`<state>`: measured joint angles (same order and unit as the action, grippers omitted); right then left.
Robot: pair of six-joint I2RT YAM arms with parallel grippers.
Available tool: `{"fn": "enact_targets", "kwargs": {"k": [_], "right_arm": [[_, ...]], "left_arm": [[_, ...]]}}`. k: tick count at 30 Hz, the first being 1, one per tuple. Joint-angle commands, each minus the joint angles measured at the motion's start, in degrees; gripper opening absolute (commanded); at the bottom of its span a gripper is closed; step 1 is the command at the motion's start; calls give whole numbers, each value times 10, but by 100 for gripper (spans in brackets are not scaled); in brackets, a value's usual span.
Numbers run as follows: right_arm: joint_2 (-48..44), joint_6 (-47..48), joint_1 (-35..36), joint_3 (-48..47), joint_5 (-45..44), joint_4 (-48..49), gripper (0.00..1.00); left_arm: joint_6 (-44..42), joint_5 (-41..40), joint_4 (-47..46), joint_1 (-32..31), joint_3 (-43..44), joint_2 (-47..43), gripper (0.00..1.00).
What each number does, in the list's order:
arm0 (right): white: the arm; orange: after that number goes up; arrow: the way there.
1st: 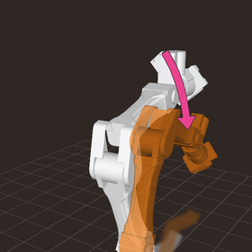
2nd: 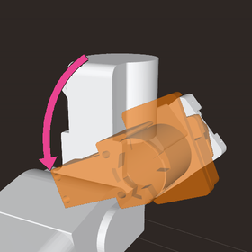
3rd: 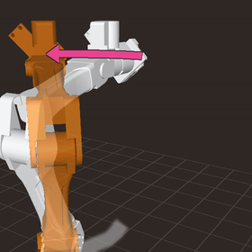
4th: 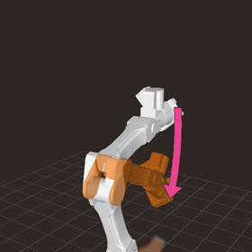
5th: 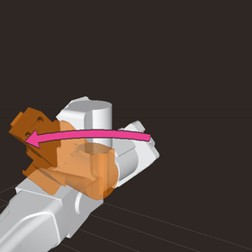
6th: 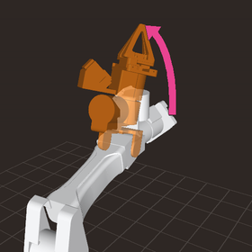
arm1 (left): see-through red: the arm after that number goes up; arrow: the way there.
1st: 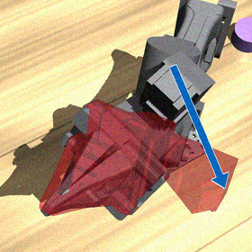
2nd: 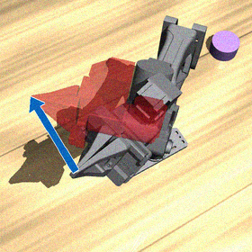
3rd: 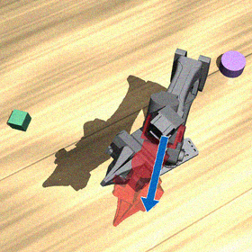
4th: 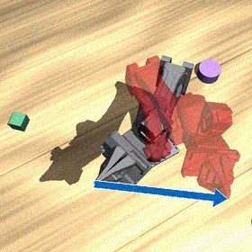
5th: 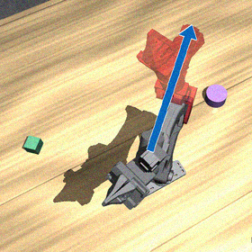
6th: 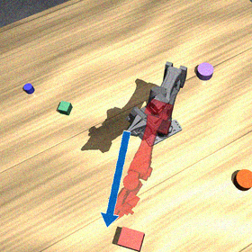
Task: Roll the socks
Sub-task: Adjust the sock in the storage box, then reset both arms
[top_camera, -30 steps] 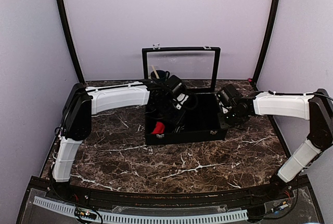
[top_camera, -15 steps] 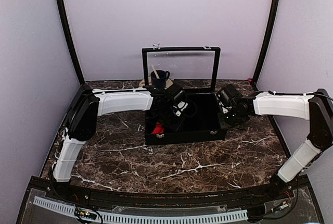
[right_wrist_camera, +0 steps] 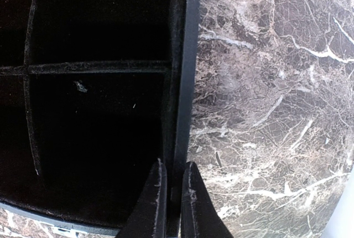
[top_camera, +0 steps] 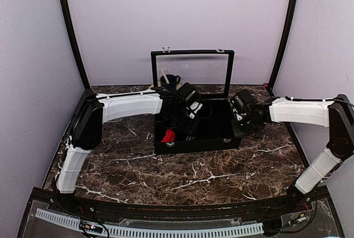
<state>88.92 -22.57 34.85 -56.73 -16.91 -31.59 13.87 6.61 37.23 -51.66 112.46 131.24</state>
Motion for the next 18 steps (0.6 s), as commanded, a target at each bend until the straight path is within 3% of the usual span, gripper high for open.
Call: {"fn": "enact_targets", "kwargs": {"k": [1, 8, 18], "right_arm": [[-1, 25, 10, -15, 54, -9, 11], [-16, 33, 11, -49, 51, -8, 35], [-45, 43, 10, -112, 0, -6, 47]], "left_arm": [[-9, -17, 3, -4, 29, -76, 22], [-5, -93, -98, 0, -96, -241, 29], [15, -314, -252, 20, -387, -502, 37]]}}
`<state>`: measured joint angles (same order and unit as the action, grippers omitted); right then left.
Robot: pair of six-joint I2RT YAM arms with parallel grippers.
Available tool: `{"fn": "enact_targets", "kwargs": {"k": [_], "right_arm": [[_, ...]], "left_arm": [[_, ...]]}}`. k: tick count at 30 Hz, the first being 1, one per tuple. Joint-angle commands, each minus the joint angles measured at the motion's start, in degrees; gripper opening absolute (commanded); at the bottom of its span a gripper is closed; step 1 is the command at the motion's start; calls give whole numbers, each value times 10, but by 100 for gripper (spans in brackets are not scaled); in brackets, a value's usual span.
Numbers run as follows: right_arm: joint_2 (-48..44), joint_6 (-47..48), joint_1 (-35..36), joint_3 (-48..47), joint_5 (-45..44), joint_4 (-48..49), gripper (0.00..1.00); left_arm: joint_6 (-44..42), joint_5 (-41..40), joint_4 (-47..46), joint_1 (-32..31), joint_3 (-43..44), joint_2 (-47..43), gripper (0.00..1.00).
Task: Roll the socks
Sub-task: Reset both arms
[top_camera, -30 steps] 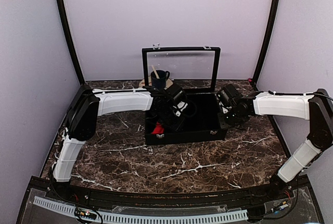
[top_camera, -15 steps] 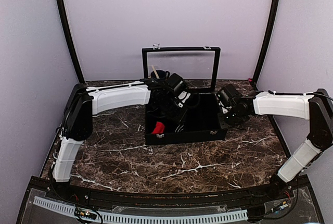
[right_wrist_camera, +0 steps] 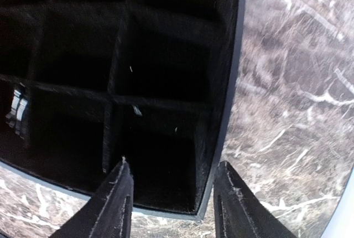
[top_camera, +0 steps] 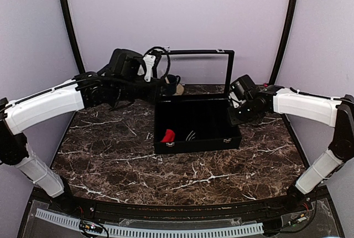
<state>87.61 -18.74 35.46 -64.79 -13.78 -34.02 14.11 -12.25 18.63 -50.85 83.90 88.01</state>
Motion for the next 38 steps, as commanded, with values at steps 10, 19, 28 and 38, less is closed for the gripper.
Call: {"fn": "enact_targets", "kwargs": {"k": [10, 19, 28, 38], "right_arm": [[-61, 41, -98, -1, -136, 118, 48], [-120, 74, -207, 94, -170, 268, 74], [-114, 29, -214, 118, -221, 234, 83], [-170, -1, -214, 172, -226, 251, 83]], "left_arm": [[-27, -218, -251, 99, -354, -241, 49], [-81, -182, -316, 200, -443, -268, 54], [-103, -145, -320, 249, -480, -267, 56], [-98, -135, -331, 253, -511, -271, 57]]}}
